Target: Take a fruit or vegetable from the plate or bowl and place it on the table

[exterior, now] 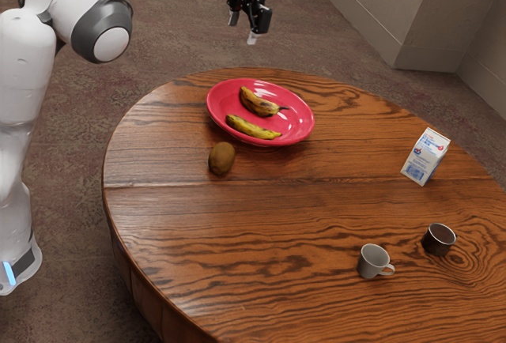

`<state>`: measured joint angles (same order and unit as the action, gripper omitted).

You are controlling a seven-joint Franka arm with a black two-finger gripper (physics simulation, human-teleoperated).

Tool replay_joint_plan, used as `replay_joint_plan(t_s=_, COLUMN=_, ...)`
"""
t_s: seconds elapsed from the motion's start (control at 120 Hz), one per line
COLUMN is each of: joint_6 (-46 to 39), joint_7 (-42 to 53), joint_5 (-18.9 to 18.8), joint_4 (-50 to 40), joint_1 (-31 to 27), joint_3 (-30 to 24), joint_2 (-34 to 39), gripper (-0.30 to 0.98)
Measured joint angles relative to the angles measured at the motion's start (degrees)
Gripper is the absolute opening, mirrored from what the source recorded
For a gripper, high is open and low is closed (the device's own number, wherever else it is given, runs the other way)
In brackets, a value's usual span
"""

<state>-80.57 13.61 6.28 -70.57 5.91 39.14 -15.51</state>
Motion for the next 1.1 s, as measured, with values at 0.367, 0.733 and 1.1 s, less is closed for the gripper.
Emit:
replay_joint_plan(t_s=0.367, joint_6=2.3, joint_7=7.2, joint_5=10.5, joint_4=11.1, joint_1=0.3, joint_3=-0.4, joint_2=1.1, gripper=0.68)
replay_joint_plan(t_s=0.733, joint_6=2.3, joint_7=20.3, joint_5=-1.4, joint_4=6.6, joint_1=10.0, joint_3=0.2, joint_2=-4.4, gripper=0.68)
replay_joint_plan(t_s=1.1, joint_6=-0.1, joint_7=29.4, joint_5=8.7, joint_4=2.7, joint_1=0.0, joint_3=-0.5, joint_2=-5.2, gripper=0.68)
